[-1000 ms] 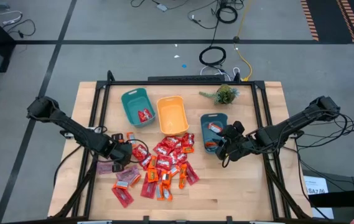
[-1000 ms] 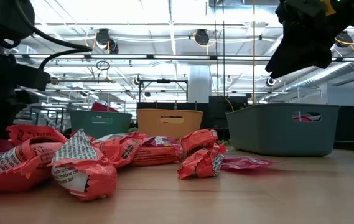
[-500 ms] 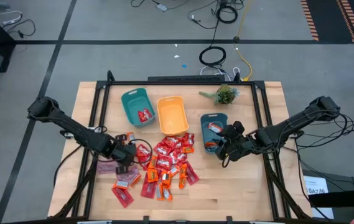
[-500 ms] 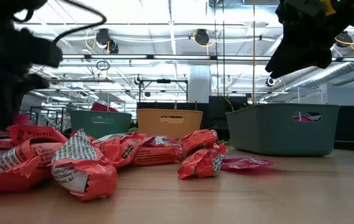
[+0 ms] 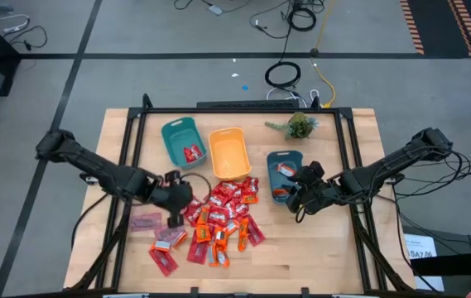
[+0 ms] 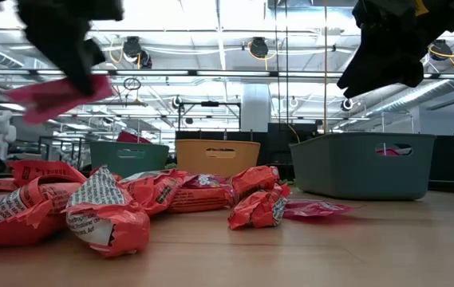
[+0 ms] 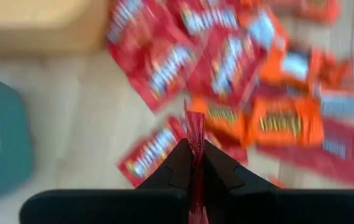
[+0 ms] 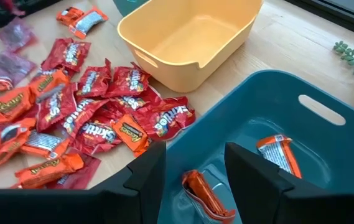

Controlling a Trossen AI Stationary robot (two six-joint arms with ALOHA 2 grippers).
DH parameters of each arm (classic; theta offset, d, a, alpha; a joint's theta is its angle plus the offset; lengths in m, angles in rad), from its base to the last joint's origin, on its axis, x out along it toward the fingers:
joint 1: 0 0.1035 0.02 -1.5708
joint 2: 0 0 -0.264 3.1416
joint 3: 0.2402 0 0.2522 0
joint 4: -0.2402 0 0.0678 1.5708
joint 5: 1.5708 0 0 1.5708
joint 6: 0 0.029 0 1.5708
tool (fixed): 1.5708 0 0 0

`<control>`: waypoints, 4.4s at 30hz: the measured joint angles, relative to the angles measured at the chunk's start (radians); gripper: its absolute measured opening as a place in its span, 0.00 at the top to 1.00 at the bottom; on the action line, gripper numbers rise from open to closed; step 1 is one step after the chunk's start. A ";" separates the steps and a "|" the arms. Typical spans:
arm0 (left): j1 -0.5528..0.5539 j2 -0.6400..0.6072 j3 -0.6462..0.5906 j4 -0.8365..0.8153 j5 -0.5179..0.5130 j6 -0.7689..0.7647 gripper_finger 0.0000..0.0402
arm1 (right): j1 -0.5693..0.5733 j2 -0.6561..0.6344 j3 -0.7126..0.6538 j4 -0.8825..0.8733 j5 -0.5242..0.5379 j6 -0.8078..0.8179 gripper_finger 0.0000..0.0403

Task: Sort candy
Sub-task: Put the red wrapper candy into the yellow bin, then put the red pack of candy into the light blue bin

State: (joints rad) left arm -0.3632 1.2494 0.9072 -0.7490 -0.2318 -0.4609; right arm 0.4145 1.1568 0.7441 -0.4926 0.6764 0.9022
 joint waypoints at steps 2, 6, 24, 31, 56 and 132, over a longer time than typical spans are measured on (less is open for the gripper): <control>0.043 0.000 0.023 0.004 -0.006 0.038 0.95 | 0.000 0.000 0.000 0.004 0.000 -0.001 0.61; 0.144 0.000 0.063 0.063 -0.009 0.127 0.95 | 0.000 0.004 0.000 0.004 0.000 -0.001 0.61; 0.512 0.252 0.248 0.399 0.060 0.389 0.95 | 0.000 0.058 0.000 0.011 -0.015 -0.008 0.61; 0.584 0.349 0.248 0.471 0.178 0.389 0.94 | 0.000 0.058 0.000 0.040 -0.061 -0.073 0.61; 0.606 0.388 0.248 0.415 0.258 0.389 0.76 | 0.032 0.123 0.000 0.183 -0.106 -0.582 0.61; -0.190 -0.030 -0.089 -0.120 -0.066 -0.607 0.53 | 0.033 0.123 0.000 0.294 -0.289 -0.543 0.61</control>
State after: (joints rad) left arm -0.5533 1.2198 0.8180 -0.8695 -0.2977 -1.0683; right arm 0.4470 1.2797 0.7444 -0.1986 0.3873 0.3588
